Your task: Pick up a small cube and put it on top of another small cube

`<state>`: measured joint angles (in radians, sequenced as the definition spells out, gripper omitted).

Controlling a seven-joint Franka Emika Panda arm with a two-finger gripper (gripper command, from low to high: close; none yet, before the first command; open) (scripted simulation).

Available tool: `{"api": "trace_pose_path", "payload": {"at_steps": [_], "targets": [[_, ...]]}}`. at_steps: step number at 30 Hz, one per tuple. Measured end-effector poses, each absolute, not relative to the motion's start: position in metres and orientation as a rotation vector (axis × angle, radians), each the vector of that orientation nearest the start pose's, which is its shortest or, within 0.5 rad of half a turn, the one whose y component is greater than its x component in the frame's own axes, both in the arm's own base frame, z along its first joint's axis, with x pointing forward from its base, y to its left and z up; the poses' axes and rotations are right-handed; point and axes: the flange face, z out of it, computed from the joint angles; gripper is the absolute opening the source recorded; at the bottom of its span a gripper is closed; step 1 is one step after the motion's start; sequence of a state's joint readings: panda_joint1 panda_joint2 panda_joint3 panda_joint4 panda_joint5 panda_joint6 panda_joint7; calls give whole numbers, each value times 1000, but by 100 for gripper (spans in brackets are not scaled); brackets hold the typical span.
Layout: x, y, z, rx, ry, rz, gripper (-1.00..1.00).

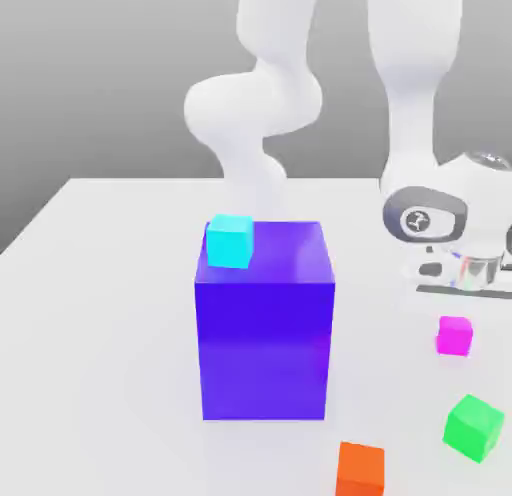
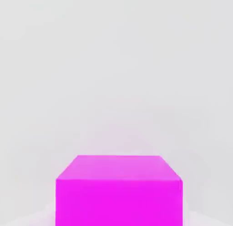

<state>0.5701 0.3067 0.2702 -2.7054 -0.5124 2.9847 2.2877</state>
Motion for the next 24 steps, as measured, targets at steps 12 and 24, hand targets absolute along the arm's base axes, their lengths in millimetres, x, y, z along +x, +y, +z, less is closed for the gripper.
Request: {"api": "trace_pose_path", "payload": {"at_steps": [12, 24], "targets": [[301, 314, 211, -2544, 1842, 1, -100], [415, 277, 189, -2094, 2338, 0, -100]]}}
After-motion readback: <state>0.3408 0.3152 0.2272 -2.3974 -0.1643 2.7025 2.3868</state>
